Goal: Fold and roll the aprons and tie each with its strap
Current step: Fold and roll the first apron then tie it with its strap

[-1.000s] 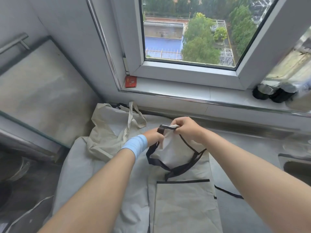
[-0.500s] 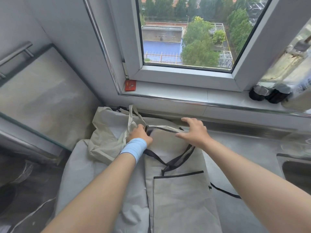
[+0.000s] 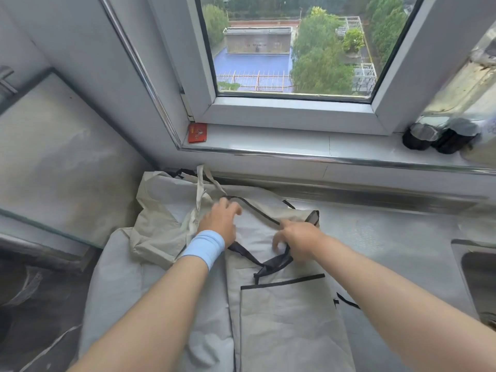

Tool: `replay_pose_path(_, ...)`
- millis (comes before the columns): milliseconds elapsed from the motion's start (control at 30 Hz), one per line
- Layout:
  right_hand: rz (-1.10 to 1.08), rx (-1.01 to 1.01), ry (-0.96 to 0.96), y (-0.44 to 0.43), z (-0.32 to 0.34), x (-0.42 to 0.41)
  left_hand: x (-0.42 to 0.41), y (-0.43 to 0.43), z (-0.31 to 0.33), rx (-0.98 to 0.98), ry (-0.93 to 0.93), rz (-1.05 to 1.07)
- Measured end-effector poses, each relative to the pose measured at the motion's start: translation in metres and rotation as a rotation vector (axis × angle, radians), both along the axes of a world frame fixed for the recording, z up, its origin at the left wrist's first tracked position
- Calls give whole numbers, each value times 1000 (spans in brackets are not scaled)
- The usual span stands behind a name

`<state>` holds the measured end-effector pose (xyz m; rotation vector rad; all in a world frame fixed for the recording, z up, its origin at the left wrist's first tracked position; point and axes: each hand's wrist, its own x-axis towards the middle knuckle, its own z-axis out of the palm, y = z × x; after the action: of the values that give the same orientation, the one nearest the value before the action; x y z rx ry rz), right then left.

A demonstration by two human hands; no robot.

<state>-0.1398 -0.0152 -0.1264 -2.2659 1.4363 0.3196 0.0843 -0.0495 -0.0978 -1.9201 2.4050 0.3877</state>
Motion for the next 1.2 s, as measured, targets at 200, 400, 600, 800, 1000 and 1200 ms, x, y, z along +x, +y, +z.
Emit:
replay_pose_path(200, -490, -60, -423, -13, 0, 8, -14, 18, 1, 442, -65, -152)
replay_pose_path(400, -1149, -80, -898, -35, 32, 9, -2, 13, 15, 348, -135, -110)
replay_pose_path(600, -1283, -74, -962, -28, 42, 8, 5, -11, 43, 17, 981, 658)
replay_pose_path(800, -857, 66, -508, 3, 34, 14, 2, -10, 51, -134, 738, 538)
replay_pose_path(1000, -367, 63, 47, 18, 6, 24, -16, 24, 29, 210, 315, 331)
replay_pose_path(1200, -674, 93, -406, -6, 6, 25, -36, 36, 11, 559, 201, 266)
